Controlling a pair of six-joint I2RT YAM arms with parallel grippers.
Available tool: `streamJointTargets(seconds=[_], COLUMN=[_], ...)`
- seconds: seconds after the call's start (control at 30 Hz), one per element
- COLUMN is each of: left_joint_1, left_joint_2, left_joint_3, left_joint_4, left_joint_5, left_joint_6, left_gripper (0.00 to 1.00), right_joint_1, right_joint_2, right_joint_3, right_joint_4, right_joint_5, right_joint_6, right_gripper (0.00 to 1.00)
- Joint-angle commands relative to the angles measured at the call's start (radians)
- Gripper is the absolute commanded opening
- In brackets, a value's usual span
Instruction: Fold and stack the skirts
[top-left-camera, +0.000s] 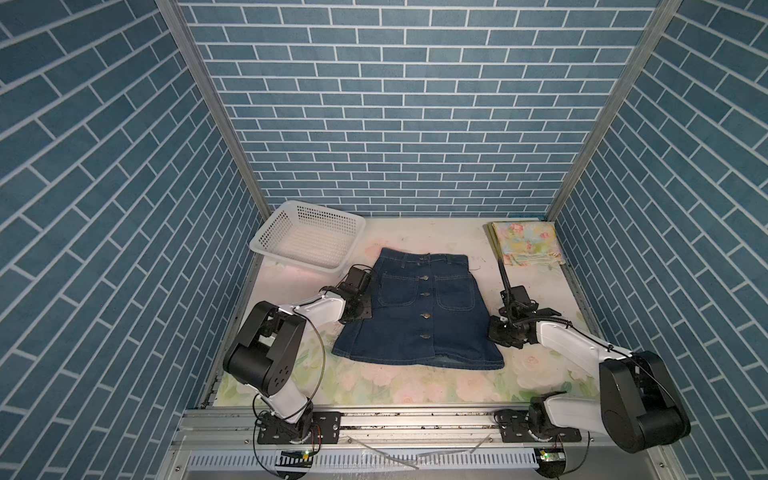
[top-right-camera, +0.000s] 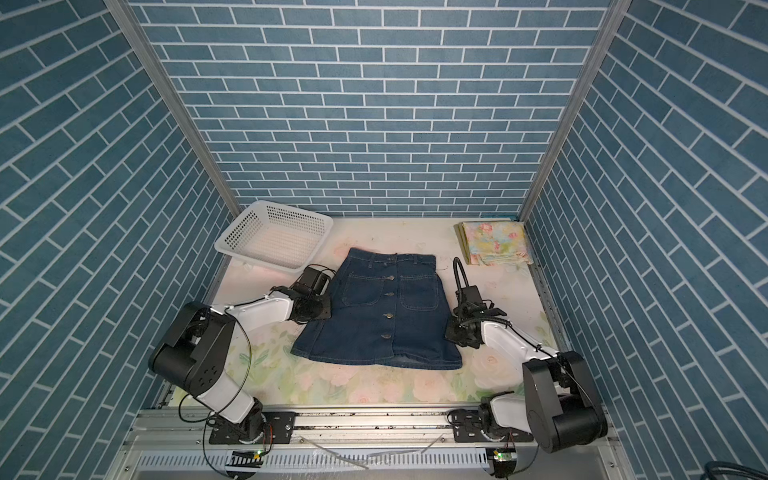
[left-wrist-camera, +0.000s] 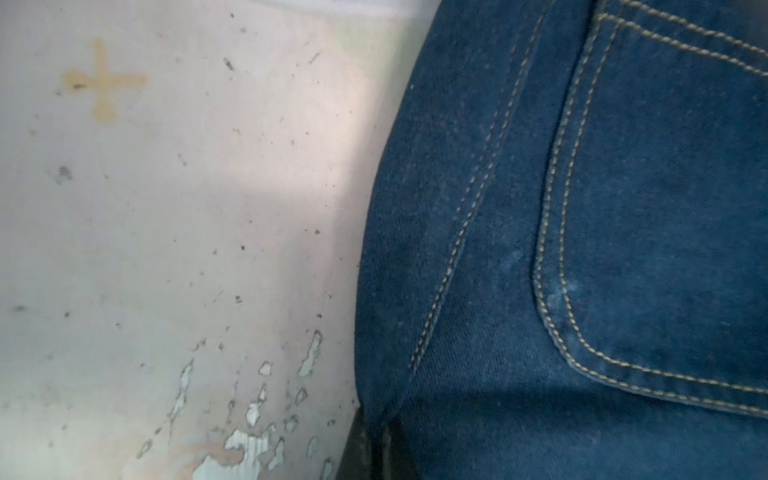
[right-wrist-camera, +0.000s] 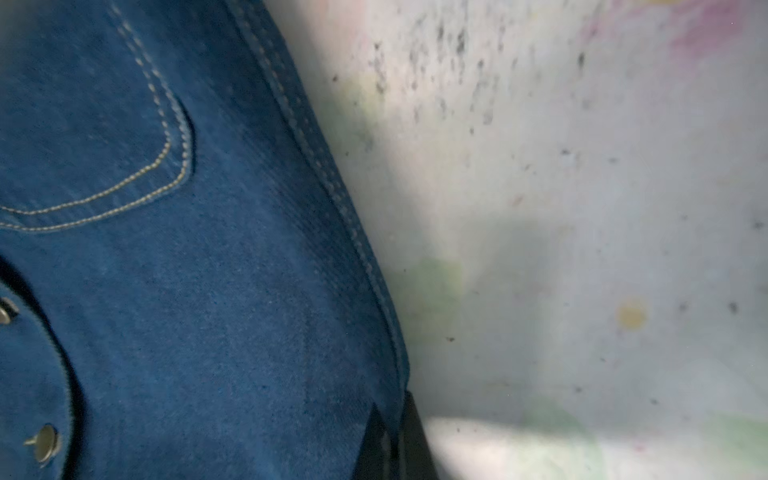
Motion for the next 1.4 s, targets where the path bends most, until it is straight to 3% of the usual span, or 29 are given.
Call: streamJointTargets(seconds=[0.0,0.2,0.43,0.57,0.7,0.87,1.0,1.13,1.27,1.37], left_joint_1=[0.001,-0.064,-0.088,-0.088,-0.088,-0.088,-0.086,-0.083,-0.074,-0.072], left_joint_2=[0.000,0.055,0.077,0.058,0.054,0.052,0.036,0.019,0.009,0.003], left_joint_3=[-0.024,-0.006,0.014,-0.001,-0.023,-0.043,-0.055,-0.067,-0.080,-0.089], left_joint_4=[0.007,0.062,0.111,0.129,0.166,0.210,0.224,0.231,0.244,0.246], left_joint_5=[0.050,0.100,0.156,0.167,0.184,0.203,0.208,0.210,0.216,0.216], left_joint_6=[-0.005,-0.045,-0.074,-0.076,-0.083,-0.098,-0.104,-0.105,-0.111,-0.113], left_gripper=[0.00,0.00,0.00,0.00,0.00,0.00,0.00,0.00,0.00,0.00], right_joint_1=[0.004,-0.001,0.007,0.084,0.237,0.449,0.582,0.657,0.679,0.679], right_joint_2=[-0.046,-0.118,-0.098,-0.060,0.012,0.143,0.218,0.265,0.303,0.285], right_joint_3=[0.054,0.242,0.422,0.500,0.575,0.624,0.583,0.504,0.510,0.499], right_joint_4=[-0.033,-0.217,-0.287,-0.291,-0.265,-0.133,0.087,0.351,0.421,0.424], right_joint_5=[0.040,0.210,0.222,0.218,0.225,0.215,0.188,0.110,0.067,0.076], right_joint_6=[-0.025,-0.095,-0.116,-0.082,-0.019,0.118,0.275,0.416,0.435,0.426], right_gripper=[0.00,0.00,0.00,0.00,0.00,0.00,0.00,0.00,0.00,0.27])
